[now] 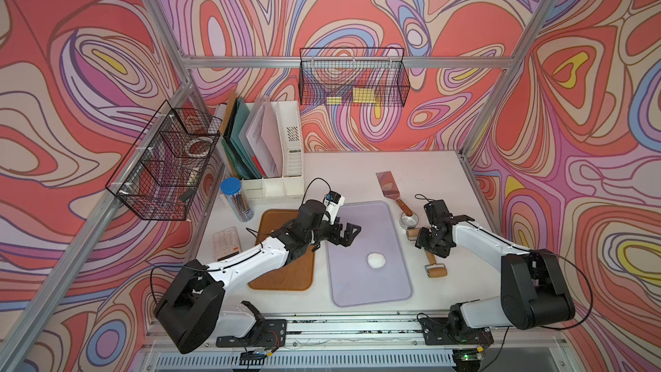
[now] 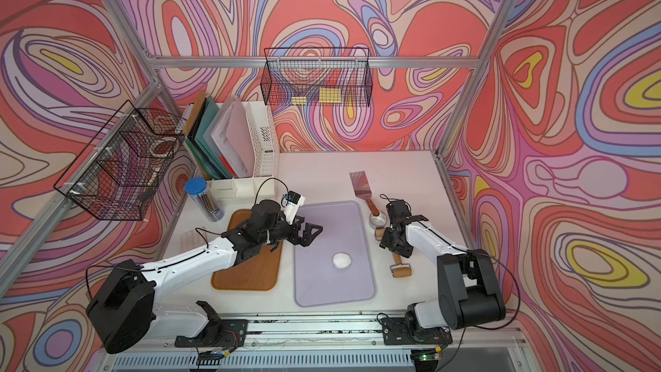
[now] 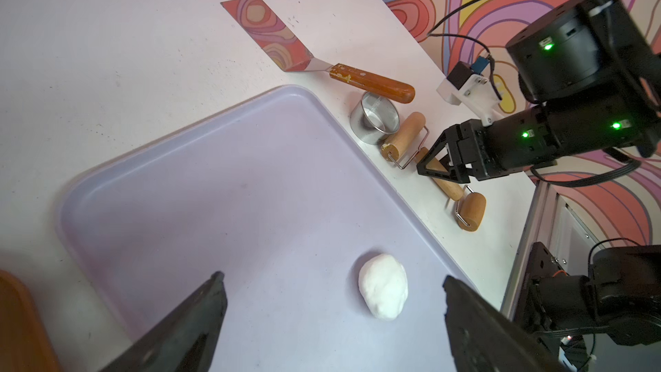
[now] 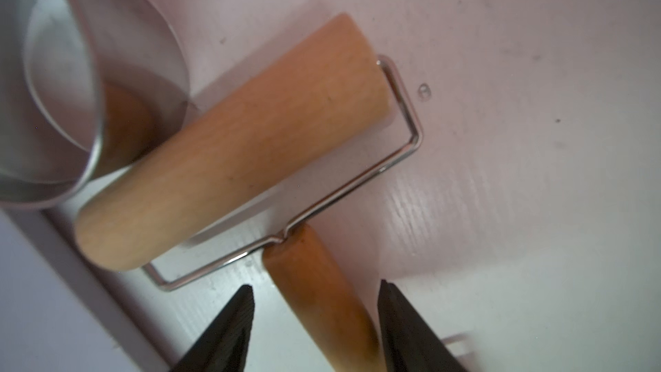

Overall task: Roll out the dumpling wrappers from the dough
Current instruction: Pick up the rolling pin from the center of the board.

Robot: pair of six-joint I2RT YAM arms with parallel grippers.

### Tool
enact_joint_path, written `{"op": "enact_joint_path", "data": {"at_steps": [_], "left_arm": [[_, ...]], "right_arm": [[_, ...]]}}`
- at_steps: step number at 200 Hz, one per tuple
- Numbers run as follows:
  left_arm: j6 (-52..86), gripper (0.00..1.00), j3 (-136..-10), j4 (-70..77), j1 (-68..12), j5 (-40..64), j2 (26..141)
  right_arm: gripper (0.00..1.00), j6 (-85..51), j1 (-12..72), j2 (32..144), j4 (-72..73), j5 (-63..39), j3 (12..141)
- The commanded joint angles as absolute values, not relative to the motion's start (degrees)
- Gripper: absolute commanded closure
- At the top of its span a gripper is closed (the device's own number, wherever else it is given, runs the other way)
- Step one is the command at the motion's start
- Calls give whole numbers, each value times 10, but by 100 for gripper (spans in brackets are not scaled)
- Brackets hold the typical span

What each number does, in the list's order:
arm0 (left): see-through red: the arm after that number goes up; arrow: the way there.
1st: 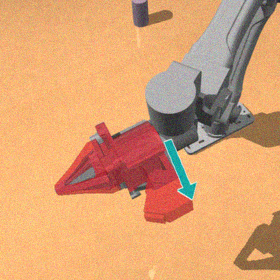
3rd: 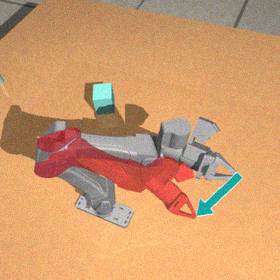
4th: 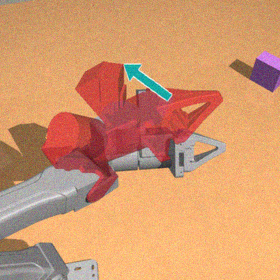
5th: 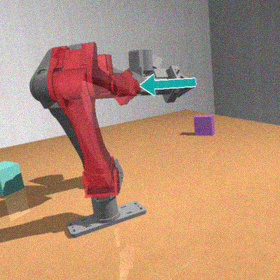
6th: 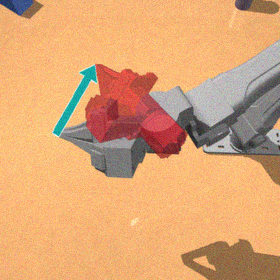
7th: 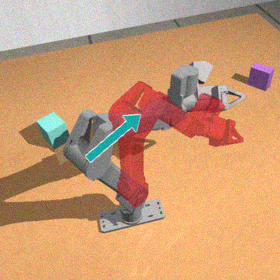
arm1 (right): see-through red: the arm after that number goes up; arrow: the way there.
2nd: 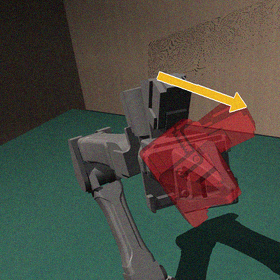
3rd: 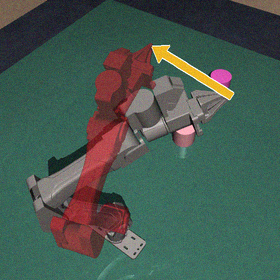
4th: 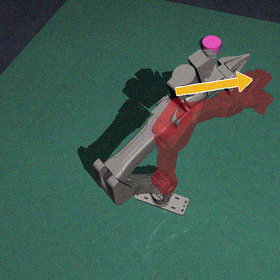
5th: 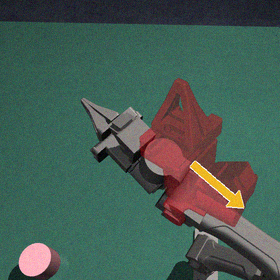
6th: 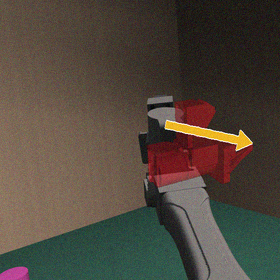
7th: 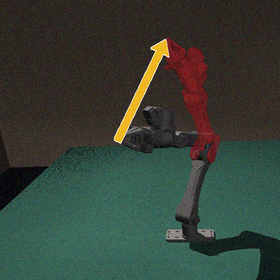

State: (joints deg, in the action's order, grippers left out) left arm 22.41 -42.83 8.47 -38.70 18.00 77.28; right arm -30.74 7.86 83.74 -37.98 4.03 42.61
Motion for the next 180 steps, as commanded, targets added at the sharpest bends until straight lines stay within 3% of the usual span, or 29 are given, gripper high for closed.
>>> {"op": "enact_joint_path", "data": {"at_steps": [1, 34, 56, 108, 139, 180], "left_arm": [[234, 0, -446, 97, -389, 203, 777], [230, 0, -448, 90, -389, 199, 763], [228, 0, -459, 71, -389, 202, 759], [282, 0, -477, 70, -381, 208, 747], [309, 0, -479, 61, -367, 215, 738], [345, 0, -501, 30, -340, 249, 722]], "right_arm": [[43, -282, 65, 866, -348, 37, 437], [47, -270, 61, 940, -345, -5, 450], [66, -266, 47, 945, -339, -21, 446], [99, -220, 47, 857, -392, 45, 504], [100, -191, 68, 776, -422, 74, 555], [100, -84, 176, 730, -447, 71, 675]]}}
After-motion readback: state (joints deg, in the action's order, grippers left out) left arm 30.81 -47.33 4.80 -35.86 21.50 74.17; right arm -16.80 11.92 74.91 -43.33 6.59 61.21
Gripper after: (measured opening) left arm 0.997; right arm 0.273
